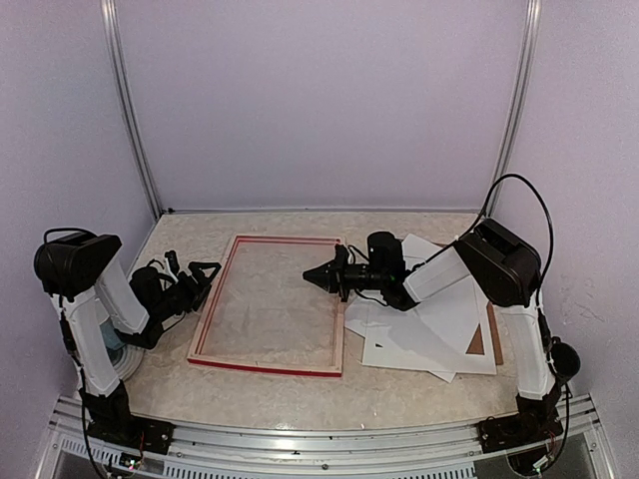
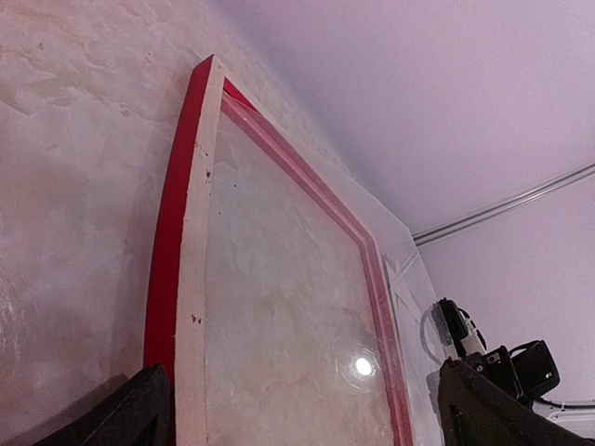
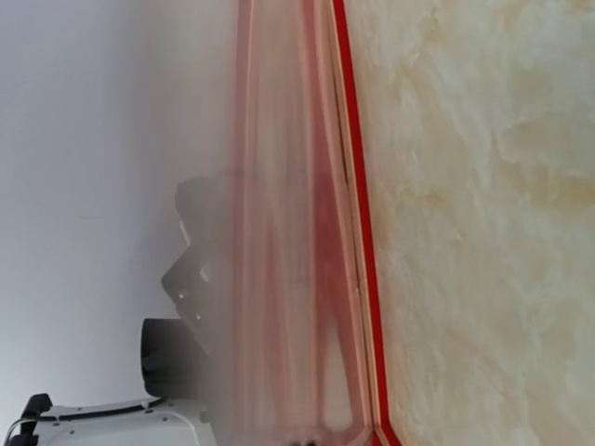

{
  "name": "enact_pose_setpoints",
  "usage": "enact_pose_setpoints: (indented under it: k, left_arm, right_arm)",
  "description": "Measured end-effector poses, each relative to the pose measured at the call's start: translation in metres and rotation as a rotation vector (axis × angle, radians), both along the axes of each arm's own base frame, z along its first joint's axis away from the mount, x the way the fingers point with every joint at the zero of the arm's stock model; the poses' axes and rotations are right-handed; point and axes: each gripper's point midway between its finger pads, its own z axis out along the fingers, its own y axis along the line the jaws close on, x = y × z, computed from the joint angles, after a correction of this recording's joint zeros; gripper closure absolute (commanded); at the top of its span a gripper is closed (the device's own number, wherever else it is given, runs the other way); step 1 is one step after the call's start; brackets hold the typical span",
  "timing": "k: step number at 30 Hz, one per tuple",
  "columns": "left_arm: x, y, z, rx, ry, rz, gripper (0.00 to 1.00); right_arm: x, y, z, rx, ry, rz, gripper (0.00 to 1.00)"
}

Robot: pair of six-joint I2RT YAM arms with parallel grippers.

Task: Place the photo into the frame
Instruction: Place the glass panel at the frame body.

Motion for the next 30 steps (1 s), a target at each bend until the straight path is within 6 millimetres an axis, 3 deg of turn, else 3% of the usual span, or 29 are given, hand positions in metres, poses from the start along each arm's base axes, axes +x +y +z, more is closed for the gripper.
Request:
enact_pose_setpoints:
  k: [7, 12, 30]
  left_arm:
    - [0.0, 0.0, 0.0, -0.003, 0.0, 0.002, 0.01]
    - [0.001, 0.001, 0.0, -0.005, 0.001, 0.006, 0.01]
    - [0.0, -0.001, 0.001, -0.017, -0.003, 0.0, 0.01]
  right_arm:
    - [0.001, 0.001, -0.001, -0.015, -0.005, 0.008, 0.99]
    - [0.003, 0.004, 0.006, -0.013, -0.03, 0.019, 0.86]
    - [0.005, 0.001, -0.018, -0.168, -0.034, 0.046, 0.66]
